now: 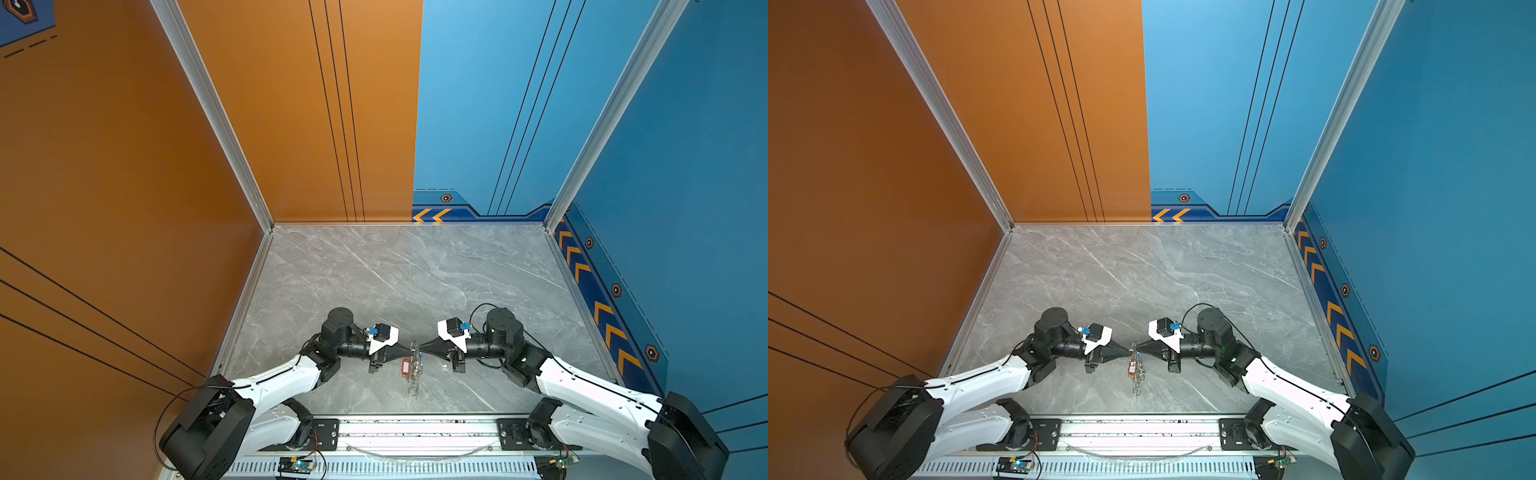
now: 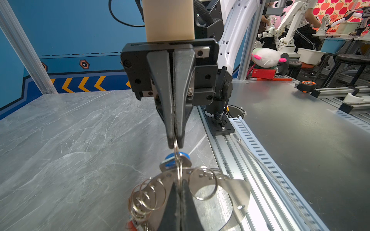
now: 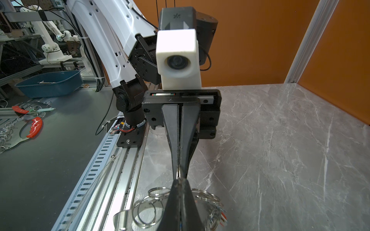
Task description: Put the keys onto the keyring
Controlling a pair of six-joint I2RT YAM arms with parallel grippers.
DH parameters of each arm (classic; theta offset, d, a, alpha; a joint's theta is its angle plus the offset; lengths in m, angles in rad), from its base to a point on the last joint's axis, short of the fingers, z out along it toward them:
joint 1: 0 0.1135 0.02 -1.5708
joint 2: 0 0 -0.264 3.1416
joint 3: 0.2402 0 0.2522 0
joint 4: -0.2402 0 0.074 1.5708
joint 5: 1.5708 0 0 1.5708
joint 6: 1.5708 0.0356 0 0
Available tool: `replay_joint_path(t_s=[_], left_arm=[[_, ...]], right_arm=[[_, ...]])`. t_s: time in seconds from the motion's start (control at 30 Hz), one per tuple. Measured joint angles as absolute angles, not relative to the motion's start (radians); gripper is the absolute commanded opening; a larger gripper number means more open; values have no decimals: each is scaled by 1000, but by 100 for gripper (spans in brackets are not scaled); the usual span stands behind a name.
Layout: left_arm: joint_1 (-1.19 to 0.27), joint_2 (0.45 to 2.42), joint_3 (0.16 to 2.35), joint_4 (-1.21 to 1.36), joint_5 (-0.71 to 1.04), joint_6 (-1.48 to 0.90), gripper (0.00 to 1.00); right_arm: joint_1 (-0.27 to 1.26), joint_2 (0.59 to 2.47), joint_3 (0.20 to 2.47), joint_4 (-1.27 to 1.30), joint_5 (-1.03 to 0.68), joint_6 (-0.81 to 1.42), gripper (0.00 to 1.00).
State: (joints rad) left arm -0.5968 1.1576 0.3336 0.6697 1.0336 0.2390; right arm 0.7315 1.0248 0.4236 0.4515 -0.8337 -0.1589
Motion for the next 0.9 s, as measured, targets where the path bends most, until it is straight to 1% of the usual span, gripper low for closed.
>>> replay_joint_path(t_s=[0.9], left_arm=[[-598, 1158, 334, 670, 1052, 236, 0]], right_arm=[[754, 1037, 450, 424, -815, -185, 0]])
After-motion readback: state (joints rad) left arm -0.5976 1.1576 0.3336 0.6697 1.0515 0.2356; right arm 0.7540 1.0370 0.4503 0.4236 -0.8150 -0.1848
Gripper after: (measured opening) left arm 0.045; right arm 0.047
